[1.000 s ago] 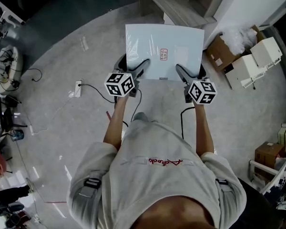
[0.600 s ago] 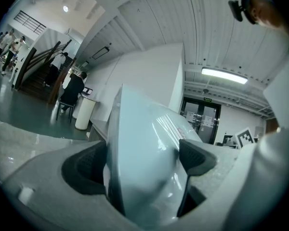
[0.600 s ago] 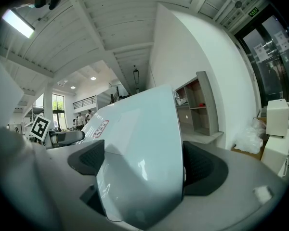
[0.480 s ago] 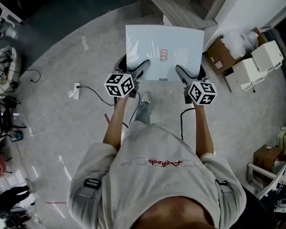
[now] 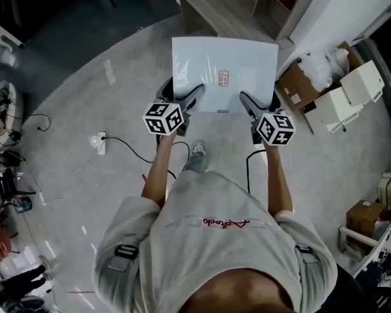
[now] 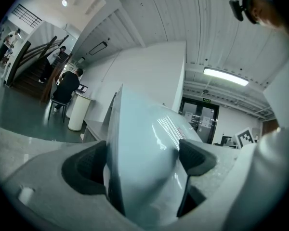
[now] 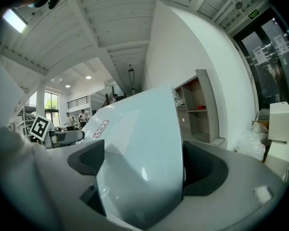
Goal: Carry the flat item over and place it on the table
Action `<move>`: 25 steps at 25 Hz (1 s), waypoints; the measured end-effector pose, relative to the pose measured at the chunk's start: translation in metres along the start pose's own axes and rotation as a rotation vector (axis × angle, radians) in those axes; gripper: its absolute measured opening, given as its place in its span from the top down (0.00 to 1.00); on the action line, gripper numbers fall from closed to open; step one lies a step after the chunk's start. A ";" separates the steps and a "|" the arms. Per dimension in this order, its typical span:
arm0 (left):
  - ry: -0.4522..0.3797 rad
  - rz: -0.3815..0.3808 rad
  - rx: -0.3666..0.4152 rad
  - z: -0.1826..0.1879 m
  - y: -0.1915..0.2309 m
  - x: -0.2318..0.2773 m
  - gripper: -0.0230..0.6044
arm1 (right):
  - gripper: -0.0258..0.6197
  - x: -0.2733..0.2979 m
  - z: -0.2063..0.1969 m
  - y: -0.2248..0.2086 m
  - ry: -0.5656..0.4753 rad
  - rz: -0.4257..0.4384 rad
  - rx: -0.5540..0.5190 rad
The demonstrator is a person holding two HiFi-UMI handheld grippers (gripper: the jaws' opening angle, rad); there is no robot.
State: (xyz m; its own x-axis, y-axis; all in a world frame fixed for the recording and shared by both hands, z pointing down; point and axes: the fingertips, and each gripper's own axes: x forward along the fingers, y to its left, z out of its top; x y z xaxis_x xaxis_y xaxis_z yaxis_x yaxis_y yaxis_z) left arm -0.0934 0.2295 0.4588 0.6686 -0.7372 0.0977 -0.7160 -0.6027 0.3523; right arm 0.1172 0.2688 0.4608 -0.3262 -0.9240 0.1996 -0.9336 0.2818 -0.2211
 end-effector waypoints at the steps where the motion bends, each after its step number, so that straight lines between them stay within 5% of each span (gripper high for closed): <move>1: 0.001 -0.005 -0.001 0.005 0.006 0.009 0.19 | 0.15 0.009 0.005 -0.003 -0.001 -0.004 -0.001; 25: 0.002 -0.087 0.006 0.086 0.148 0.171 0.20 | 0.15 0.207 0.069 -0.048 -0.038 -0.084 -0.008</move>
State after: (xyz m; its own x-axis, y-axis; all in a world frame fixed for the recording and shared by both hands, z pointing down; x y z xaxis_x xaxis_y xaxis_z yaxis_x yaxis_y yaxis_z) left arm -0.1028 -0.0121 0.4477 0.7284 -0.6817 0.0689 -0.6566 -0.6659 0.3542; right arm 0.1046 0.0457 0.4464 -0.2412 -0.9536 0.1803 -0.9587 0.2052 -0.1971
